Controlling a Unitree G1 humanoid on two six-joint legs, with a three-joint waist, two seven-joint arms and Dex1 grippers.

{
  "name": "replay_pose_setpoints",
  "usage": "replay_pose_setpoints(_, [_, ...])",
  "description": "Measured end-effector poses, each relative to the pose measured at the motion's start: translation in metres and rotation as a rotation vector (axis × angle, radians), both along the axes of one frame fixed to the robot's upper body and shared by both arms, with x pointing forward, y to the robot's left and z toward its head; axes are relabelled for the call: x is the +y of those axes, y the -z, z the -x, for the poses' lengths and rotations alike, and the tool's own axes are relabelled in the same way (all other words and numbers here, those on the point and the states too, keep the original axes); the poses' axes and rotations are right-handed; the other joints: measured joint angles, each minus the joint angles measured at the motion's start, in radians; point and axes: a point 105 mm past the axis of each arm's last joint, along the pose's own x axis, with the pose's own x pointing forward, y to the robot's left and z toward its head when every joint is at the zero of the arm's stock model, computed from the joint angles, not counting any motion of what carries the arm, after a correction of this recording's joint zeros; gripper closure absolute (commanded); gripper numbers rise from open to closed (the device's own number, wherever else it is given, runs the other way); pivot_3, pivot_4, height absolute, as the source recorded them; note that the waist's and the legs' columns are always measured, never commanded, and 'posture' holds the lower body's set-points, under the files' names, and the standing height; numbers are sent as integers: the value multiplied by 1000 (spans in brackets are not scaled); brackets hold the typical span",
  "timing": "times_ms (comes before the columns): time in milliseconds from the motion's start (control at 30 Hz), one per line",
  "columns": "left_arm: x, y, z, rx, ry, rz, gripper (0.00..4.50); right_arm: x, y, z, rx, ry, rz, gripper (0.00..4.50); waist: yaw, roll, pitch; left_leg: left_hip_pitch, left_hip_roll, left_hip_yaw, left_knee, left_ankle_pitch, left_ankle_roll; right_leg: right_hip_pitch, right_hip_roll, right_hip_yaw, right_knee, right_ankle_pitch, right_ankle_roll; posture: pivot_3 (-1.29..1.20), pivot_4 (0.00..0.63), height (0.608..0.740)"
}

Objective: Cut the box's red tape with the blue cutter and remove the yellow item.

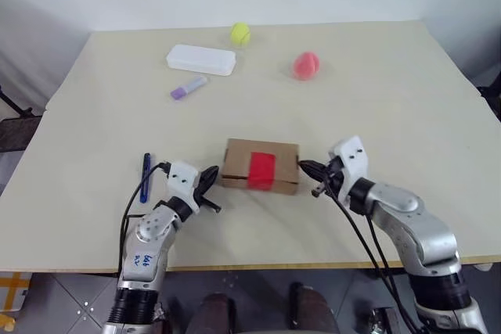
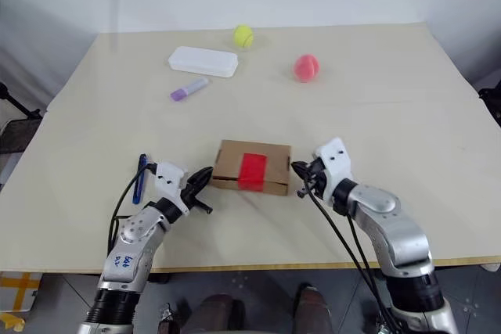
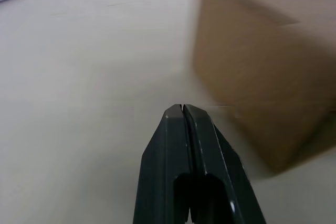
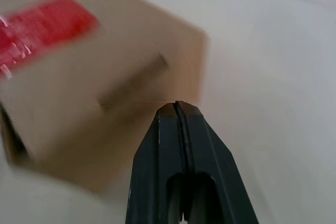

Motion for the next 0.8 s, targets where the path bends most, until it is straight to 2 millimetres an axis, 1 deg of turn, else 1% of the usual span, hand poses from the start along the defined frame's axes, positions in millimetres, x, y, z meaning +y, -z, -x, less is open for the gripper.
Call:
replay_pose_setpoints(167, [-3, 2, 14, 9, 97, -56, 4472, 6, -7, -20, -16, -34, 32, 4500, -6, 0, 0, 0, 0, 2, 0, -2, 1, -1, 0, -1, 0, 0, 0, 0, 150, 740])
replay_pose_setpoints(267, [-19, 5, 28, 28, 217, -79, 4472, 7, -20, -37, -74, -33, 43, 4500, -7, 0, 0, 0, 0, 3, 0, -3, 1, -1, 0, -1, -1, 0, 0, 0, 150, 740])
replay_pose_setpoints(367, [-29, 6, 36, 46, 296, -92, 4472, 12, -31, -46, -138, -39, 40, 4500, -3, 0, 0, 0, 0, 3, 0, -4, 1, -1, 0, -2, -1, 0, 0, 0, 150, 740])
replay_pose_setpoints(400, [-36, 7, 41, 58, 341, -92, 4472, 14, -35, -52, -166, -34, 31, 4500, -3, 0, 0, 0, 0, 3, 0, -4, 1, -1, 0, -2, -1, 0, 0, 0, 150, 740])
replay_pose_setpoints(500, [-59, 8, 56, 98, 469, -60, 4472, 16, -43, -67, -230, 33, 5, 4500, -4, 0, 0, 0, 0, 3, 0, -4, 1, -1, -1, -2, -1, 0, 1, 0, 150, 740])
replay_pose_setpoints(567, [-65, 8, 63, 129, 506, -14, 4472, 14, -47, -74, -270, 82, -13, 4500, -4, -1, 0, -2, 1, 3, 0, -4, 0, -3, -1, -3, 0, 0, 1, 0, 150, 740])
replay_pose_setpoints(600, [-63, 8, 64, 138, 507, -2, 4472, 8, -50, -76, -288, 115, -20, 4500, -4, -1, 0, -3, 1, 3, 0, -4, 0, -4, -1, -3, 0, 0, 1, 0, 150, 740])
replay_pose_setpoints(700, [-46, 7, 64, 171, 473, 6, 4472, -15, -61, -80, -338, 212, -31, 4500, -12, -1, 0, -3, 2, 3, -1, -5, 0, -5, 0, -5, 0, 0, 1, 0, 150, 740])
replay_pose_setpoints(733, [-34, 7, 63, 187, 447, 7, 4472, -28, -66, -77, -358, 246, -23, 4500, -15, -1, 0, -3, 2, 3, -1, -5, -1, -5, 0, -6, 0, 0, 1, 0, 150, 740])
replay_pose_setpoints(800, [-12, 6, 57, 197, 378, -4, 4472, -47, -70, -71, -380, 289, -6, 4500, -22, -1, 0, -3, 3, 3, -1, -5, -1, -5, 0, -7, 0, 0, 1, 0, 150, 740])
